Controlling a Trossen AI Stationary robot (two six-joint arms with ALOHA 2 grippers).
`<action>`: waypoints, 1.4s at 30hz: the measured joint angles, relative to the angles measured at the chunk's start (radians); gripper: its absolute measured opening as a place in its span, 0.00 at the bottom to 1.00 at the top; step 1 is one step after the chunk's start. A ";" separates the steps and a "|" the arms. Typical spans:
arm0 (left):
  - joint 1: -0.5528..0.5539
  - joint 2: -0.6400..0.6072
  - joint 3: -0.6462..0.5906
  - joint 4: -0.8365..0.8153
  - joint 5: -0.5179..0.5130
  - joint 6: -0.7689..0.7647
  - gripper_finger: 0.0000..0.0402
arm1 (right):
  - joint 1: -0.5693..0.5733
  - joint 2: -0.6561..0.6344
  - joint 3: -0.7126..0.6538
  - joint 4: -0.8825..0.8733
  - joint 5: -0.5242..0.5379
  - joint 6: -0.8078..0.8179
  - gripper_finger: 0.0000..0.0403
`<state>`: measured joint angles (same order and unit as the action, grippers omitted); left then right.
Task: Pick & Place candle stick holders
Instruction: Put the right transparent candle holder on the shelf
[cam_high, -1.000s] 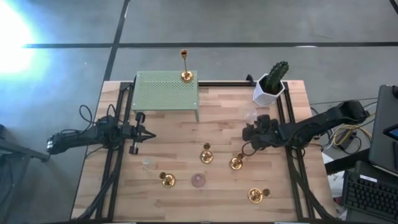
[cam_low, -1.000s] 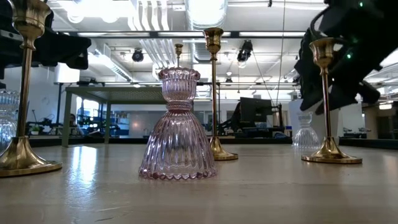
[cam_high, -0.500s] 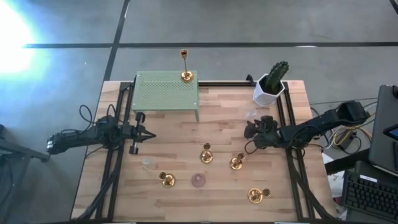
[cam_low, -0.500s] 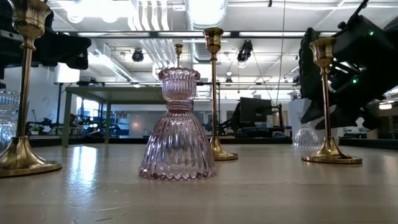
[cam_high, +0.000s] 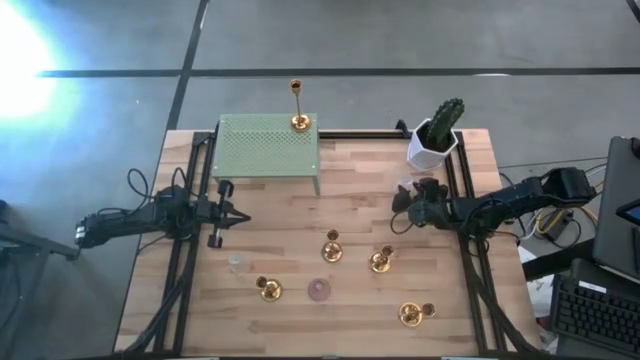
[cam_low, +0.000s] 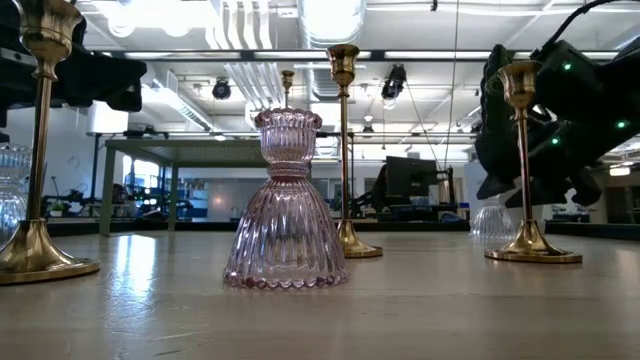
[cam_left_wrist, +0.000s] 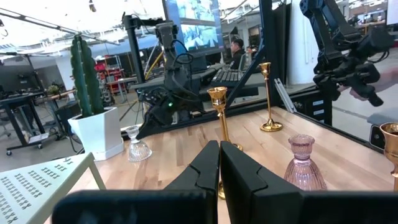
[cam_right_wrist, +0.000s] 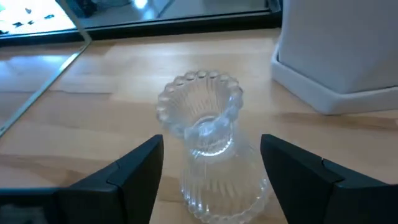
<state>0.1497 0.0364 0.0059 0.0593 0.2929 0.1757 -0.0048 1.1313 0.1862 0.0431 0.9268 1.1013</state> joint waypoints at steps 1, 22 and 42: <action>0.000 0.000 0.000 0.000 0.000 0.000 0.05 | -0.009 0.000 0.003 0.003 -0.018 -0.009 0.66; 0.000 0.000 0.000 0.000 0.000 0.000 0.05 | -0.150 0.172 0.003 0.268 -0.144 -0.174 0.57; 0.000 0.000 0.000 0.000 0.000 0.000 0.05 | -0.199 0.376 0.140 0.356 -0.123 -0.410 0.65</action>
<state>0.1497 0.0360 0.0057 0.0593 0.2932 0.1759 -0.2036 1.5070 0.3260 0.3996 0.8037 0.6917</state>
